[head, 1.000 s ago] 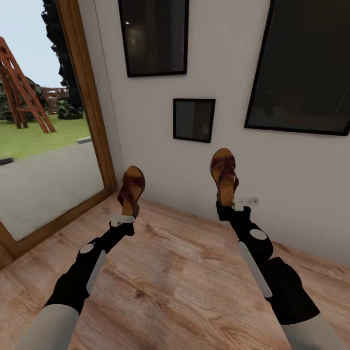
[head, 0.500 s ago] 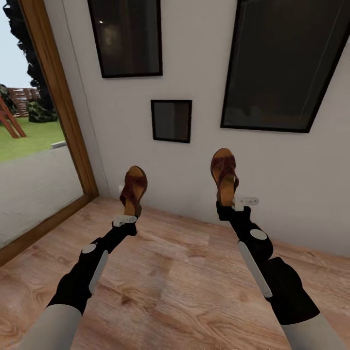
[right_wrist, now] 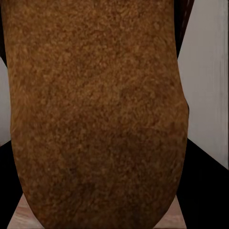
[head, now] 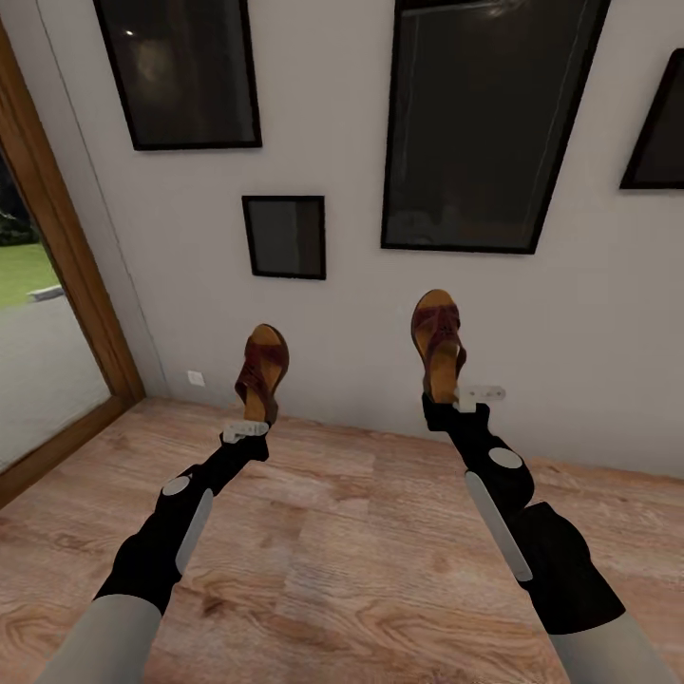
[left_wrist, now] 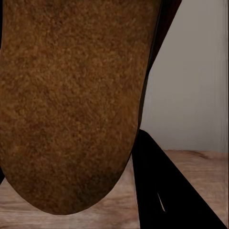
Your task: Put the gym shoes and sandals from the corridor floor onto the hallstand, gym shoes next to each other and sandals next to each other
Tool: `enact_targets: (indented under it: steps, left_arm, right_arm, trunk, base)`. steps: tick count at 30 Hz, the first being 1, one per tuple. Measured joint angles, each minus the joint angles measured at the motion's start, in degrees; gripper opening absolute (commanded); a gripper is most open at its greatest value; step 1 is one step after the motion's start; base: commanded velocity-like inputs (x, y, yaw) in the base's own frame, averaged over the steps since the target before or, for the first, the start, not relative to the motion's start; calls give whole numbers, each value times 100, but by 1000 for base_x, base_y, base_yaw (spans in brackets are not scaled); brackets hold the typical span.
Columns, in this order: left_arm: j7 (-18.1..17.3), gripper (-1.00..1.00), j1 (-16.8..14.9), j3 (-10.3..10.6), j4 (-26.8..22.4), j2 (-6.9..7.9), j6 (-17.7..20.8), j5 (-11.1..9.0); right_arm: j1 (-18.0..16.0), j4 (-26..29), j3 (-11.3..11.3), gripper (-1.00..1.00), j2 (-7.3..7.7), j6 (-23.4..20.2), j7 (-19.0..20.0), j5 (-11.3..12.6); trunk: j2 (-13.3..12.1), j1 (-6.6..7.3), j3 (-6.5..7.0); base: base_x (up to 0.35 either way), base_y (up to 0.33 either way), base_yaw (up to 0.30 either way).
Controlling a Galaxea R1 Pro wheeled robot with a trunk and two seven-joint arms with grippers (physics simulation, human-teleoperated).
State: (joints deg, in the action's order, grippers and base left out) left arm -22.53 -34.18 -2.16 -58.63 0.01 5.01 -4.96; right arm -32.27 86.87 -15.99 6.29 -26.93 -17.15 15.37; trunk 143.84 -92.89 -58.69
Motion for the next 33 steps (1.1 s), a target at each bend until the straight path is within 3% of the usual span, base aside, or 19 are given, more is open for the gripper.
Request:
enact_targets:
  steps: [33]
  left_arm:
    - [-8, -100, 0, 0, 0, 0, 7, -8]
  right_arm:
    - [0, 0, 0, -100, 2, 0, 0, 3]
  trunk:
    - [0, 0, 0]
  base:
    - [0, 0, -291]
